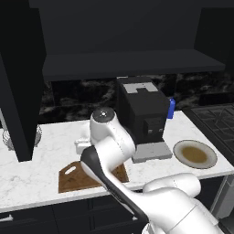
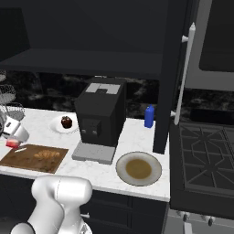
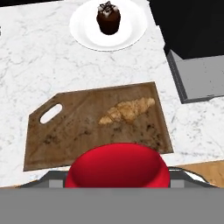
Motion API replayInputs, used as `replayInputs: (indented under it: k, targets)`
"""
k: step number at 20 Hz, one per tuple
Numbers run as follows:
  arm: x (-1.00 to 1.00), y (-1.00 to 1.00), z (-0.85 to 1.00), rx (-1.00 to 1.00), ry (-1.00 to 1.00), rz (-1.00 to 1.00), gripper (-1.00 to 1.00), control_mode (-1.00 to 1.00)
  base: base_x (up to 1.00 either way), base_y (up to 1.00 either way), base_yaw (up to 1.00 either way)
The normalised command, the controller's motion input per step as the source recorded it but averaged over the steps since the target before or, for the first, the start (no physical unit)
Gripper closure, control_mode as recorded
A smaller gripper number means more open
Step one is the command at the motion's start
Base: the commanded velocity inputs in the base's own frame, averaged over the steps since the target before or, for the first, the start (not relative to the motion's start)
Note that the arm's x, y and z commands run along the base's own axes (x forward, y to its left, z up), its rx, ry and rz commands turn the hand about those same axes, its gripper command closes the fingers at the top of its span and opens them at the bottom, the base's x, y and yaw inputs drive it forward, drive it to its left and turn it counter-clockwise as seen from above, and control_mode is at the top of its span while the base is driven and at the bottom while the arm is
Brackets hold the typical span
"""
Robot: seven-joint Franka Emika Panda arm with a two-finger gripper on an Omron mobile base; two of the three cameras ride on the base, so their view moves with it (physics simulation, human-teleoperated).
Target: From the different types of pastries on the counter, select a croissant and place it on the cutting board. Then retrieve a jar of jam from the cabinet and place it alongside the croissant on the cutting board.
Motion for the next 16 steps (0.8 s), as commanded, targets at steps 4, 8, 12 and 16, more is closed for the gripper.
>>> replayInputs:
  k: [4,8,12,16]
  targets:
    - [0.0,0.14,-0.45,0.0,-0.1,0.0,1.0,-1.0,0.0,0.0,0.0]
    - [0.0,0.08,-0.35,0.0,-0.05,0.0,1.0,-1.0,0.0,0.0,0.0]
    - [0.0,0.11,-0.09,0.0,-0.09,0.0,1.0,-1.0,0.0,0.0,0.0]
    - [0.03,0.12,-0.02,0.0,-0.08,0.0,1.0,-1.0,0.0,0.0,0.0]
